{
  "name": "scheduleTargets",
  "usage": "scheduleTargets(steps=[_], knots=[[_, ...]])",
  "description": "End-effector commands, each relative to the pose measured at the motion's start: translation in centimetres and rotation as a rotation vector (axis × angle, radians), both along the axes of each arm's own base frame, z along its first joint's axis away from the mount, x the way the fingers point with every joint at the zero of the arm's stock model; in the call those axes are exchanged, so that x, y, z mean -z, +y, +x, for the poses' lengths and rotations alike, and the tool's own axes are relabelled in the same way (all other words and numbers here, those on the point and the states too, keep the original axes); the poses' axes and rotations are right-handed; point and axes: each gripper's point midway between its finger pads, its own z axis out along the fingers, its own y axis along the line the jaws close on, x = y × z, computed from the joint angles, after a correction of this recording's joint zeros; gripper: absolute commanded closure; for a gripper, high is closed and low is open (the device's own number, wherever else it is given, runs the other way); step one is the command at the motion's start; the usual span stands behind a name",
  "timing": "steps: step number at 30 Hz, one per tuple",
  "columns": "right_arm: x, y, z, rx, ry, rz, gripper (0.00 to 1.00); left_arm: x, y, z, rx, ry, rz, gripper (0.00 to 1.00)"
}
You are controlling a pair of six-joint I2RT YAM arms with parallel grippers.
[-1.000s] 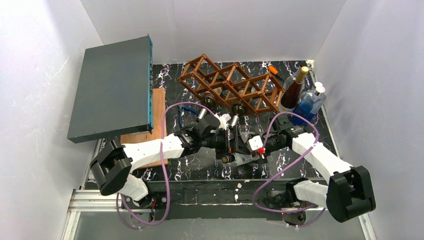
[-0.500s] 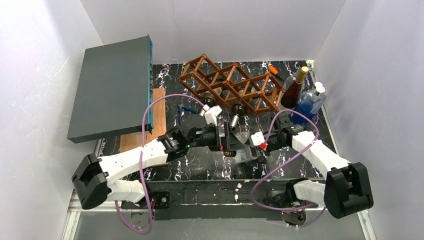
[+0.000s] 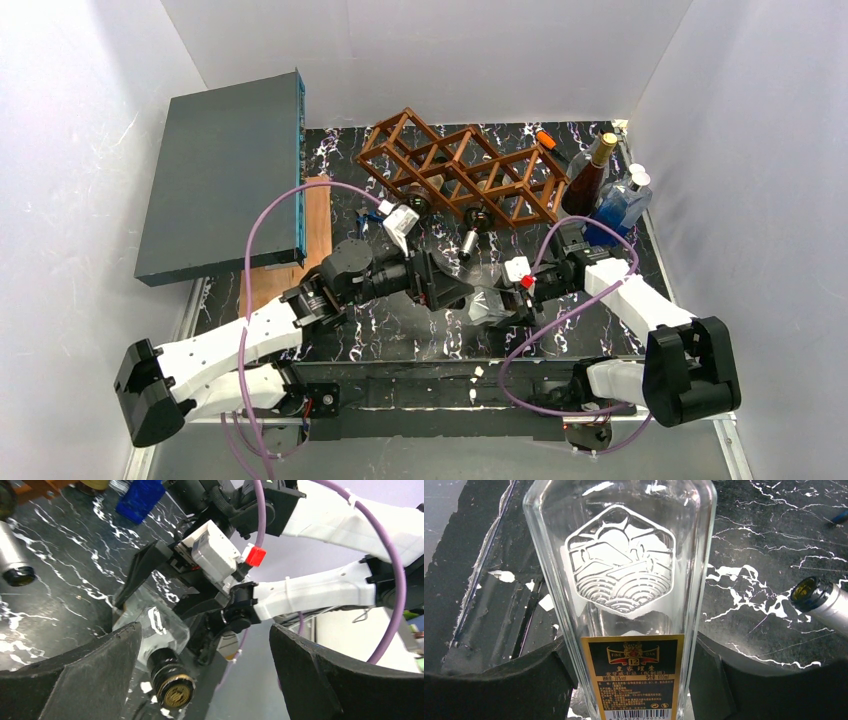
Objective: Take the wine bottle off the wine rack
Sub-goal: Pick up the wine bottle from the wine rack.
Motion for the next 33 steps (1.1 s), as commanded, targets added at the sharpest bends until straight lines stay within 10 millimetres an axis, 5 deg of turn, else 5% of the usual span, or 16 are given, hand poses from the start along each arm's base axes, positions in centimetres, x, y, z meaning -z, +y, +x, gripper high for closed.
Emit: scheduleTargets(steps=[1, 10, 22, 33], knots=[[-3.4, 1.1, 0.8, 0.003, 0.010, 0.148, 0.85, -0.4, 1.8, 0.5, -0.048, -0.173, 0.009, 0.02], [-3.8, 0.9, 1.1, 0.025, 0.051, 0.181, 0.85, 1.1, 4.6, 1.1, -0.147, -0.277, 0.032, 0.02], [-3.9, 0.8, 1.4, 0.042, 0.074, 0.190, 0.85, 1.9, 1.1, 2.3, -0.201, -0.302, 0.089, 0.04], [-3.8, 0.8, 1.5, 0.046, 0.098, 0.190, 0.85, 2.4, -0.9, 2.5, -0.233, -0.309, 0.105, 0.24]])
